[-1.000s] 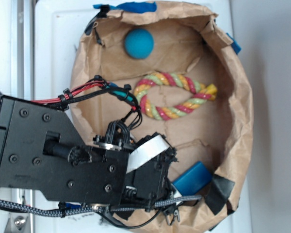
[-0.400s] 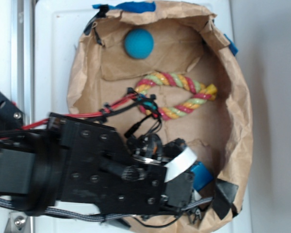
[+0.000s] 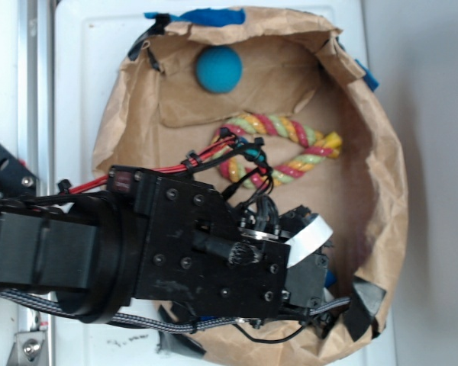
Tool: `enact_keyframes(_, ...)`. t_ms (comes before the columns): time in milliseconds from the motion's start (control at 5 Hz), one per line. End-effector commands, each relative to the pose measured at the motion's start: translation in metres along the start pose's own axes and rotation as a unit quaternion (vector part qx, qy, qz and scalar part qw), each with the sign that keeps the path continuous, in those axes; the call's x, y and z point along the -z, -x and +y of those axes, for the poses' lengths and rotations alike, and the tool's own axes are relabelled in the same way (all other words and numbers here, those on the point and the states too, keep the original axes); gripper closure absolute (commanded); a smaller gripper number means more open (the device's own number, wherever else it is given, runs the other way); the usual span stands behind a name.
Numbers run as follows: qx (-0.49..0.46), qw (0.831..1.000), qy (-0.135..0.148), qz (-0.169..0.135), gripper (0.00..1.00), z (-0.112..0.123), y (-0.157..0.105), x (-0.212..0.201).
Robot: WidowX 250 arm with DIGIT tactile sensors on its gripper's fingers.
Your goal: Grab the blue block.
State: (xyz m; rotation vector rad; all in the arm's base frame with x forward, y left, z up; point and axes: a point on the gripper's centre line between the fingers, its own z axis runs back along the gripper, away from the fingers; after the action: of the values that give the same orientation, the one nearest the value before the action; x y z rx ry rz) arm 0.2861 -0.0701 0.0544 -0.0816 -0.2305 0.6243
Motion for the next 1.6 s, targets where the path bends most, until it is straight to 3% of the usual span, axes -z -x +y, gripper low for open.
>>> enact_keyframes(0,0.021,0.999,0.039,0.01,0.0,-0.025,-0.011,-0.003)
enact_keyframes(400,0.03,0.998,0.052,0.021,0.0,-0.027,-0.008,-0.007)
enact_keyframes(600,0.035,0.997,0.069,0.024,0.0,-0.026,-0.003,-0.013)
enact_keyframes(800,0.035,0.994,0.103,0.02,0.0,-0.023,0.003,-0.015)
enact_keyframes(1000,0.037,0.993,0.11,0.02,0.0,-0.024,0.007,-0.013)
enact_keyframes(1400,0.042,0.995,0.093,0.014,0.0,-0.038,0.008,0.004)
